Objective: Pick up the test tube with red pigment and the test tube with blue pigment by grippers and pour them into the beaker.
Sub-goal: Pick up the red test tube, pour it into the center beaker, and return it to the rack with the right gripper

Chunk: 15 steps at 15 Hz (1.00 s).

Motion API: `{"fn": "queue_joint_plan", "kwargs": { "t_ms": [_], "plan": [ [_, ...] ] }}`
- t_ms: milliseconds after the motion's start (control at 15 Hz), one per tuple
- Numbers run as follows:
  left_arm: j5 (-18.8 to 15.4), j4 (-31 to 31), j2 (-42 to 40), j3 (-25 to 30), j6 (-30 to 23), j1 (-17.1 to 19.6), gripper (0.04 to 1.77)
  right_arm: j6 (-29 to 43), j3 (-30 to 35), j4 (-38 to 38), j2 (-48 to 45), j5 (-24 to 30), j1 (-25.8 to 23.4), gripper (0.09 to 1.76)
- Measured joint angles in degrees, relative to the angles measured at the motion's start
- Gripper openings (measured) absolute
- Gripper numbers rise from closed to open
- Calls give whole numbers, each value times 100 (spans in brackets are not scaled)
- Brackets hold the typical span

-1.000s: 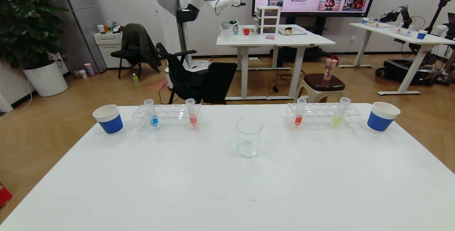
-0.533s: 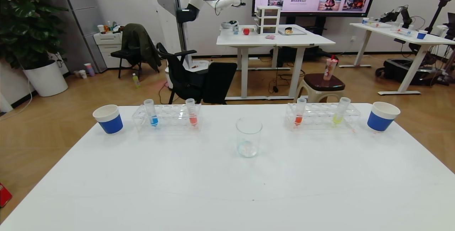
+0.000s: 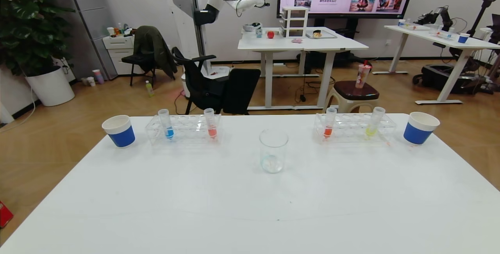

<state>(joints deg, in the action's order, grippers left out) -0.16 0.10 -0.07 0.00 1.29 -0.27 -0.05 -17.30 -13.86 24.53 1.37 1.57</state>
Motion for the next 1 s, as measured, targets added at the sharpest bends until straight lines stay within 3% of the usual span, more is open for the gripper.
{"fn": "queue_joint_plan", "kwargs": {
  "t_ms": [333, 667, 1000],
  "plan": [
    [0, 0, 0, 0, 2, 0, 175, 5, -290, -2087, 2684, -16, 180, 174],
    [-2, 0, 0, 0, 2, 0, 175, 121, -489, -3591, 4887, -134, 936, 174],
    [0, 0, 0, 0, 2, 0, 175, 143, -568, -5681, 6933, -547, 1334, 174]
  ]
}}
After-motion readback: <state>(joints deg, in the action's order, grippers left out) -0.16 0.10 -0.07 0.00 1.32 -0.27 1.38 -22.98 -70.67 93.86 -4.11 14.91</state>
